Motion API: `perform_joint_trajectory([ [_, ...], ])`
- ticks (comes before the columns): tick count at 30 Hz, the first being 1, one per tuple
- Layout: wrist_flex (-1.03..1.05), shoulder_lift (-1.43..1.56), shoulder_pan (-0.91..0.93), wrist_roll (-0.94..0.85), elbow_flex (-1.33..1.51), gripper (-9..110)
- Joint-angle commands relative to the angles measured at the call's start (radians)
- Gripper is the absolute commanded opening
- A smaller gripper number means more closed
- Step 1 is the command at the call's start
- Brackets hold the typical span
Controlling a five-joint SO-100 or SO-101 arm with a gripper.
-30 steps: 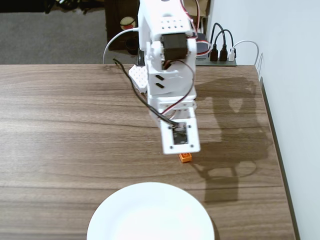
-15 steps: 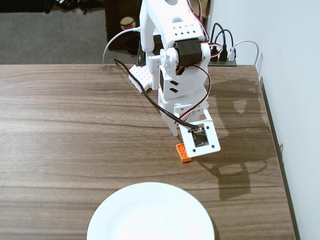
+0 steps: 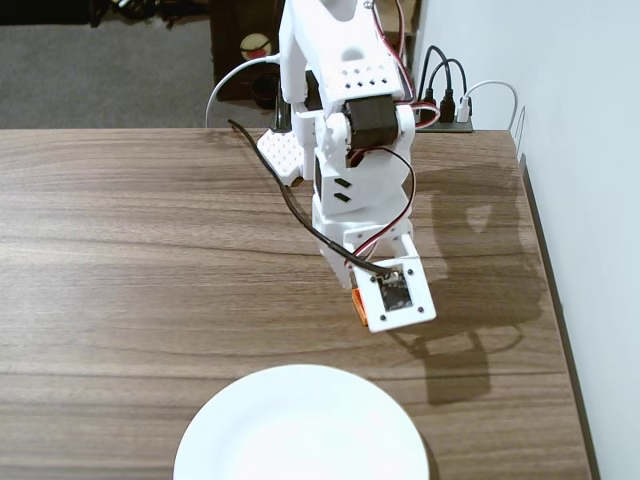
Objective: Grasp a lego block and put it on the plate.
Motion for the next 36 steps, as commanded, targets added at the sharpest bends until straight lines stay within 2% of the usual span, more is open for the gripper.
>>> perform_joint_trajectory([
  [1,-0.028,-0.005,0.018,-0.012,-0.012,26],
  [14,-0.095,-0.058,0.037,-0.032,0.009,24],
  [19,-0.107,-0.072,0.037,-0.032,0.011,21],
  [27,-0.126,-0.084,0.037,-0.026,0.014,6],
  [36,-0.132,-0.084,0.037,-0.025,0.018,6],
])
